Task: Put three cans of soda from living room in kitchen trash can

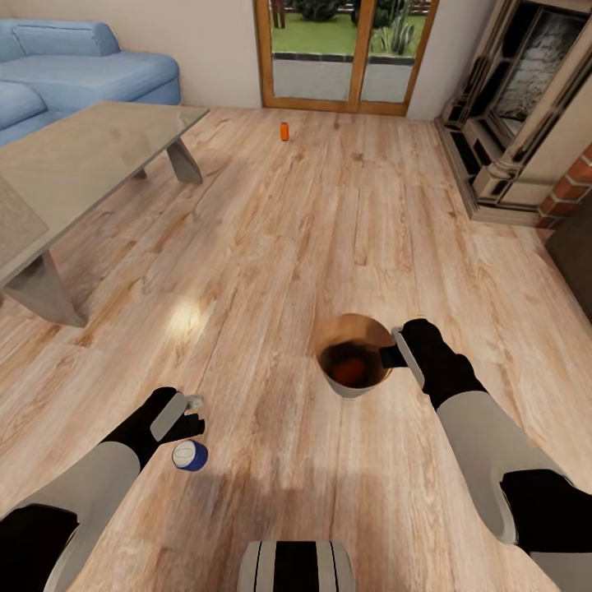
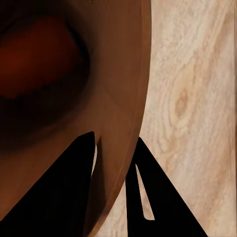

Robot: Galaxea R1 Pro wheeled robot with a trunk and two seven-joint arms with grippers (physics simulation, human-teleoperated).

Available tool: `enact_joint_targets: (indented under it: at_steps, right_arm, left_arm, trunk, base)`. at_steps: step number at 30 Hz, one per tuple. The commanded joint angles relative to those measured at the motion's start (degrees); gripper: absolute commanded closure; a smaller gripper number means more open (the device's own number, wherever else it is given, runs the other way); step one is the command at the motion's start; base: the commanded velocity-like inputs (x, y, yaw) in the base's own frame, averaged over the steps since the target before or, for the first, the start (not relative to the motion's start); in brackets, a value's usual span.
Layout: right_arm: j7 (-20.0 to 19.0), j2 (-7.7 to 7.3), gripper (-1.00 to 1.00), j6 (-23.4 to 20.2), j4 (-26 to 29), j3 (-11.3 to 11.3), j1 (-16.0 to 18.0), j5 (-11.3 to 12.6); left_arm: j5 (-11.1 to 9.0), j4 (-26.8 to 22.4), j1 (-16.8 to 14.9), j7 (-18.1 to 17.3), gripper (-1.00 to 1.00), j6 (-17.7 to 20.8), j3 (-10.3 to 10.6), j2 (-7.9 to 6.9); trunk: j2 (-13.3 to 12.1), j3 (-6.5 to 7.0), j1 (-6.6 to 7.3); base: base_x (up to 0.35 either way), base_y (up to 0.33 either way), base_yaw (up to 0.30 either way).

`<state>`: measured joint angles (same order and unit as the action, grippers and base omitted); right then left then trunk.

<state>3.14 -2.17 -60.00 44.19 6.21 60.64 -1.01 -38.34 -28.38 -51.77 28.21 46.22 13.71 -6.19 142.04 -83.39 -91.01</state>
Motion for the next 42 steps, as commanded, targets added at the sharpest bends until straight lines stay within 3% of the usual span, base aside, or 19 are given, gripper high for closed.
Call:
enact_joint_targets:
  at_steps: [1,9,12,23,37,42]
  right_arm:
    - [-0.2,0.06,1.0,0.0,-0.1,0.0,0.5,0.7]
    - [-0.1,-0.1,1.0,0.0,-0.3,0.0,1.3,0.7]
    - [-0.1,-0.26,1.0,0.0,-0.2,0.0,1.3,0.7]
    - [-0.1,-0.4,1.0,0.0,-0.3,0.0,1.3,0.7]
    - [-0.1,-0.36,1.0,0.0,-0.3,0.1,1.3,0.7]
    - [-0.1,-0.35,1.0,0.0,-0.3,0.1,1.3,0.7]
  left_arm:
    - [0.0,0.0,0.0,0.0,-1.0,0.0,0.0,0.0]
    - [0.0,0.0,0.0,0.0,-1.0,0.0,0.0,0.04]
    - [0.0,0.0,0.0,0.0,-1.0,0.0,0.0,0.04]
    - [0.1,0.1,0.0,-0.1,-1.0,-1.4,0.0,0.04]
    - [0.0,0.0,0.0,-0.1,-1.0,-1.5,0.0,0.04]
    - [0.0,0.0,0.0,-0.2,-1.0,-1.5,0.0,0.04]
  trunk:
    - [0.0,-0.01,0.0]
    - [0.0,-0.05,0.0]
    - [1.2,-0.66,-0.66]
    - [1.3,-3.55,-0.95]
    - [1.3,-4.1,-0.95]
    - [1.4,-5.15,-1.05]
  base:
    - [0.0,0.0,0.0]
    - [0.0,0.0,0.0]
    - [0.0,0.0,0.0]
    - [0.0,0.0,0.0]
    - [0.0,0.0,0.0]
    - [0.0,0.0,0.0]
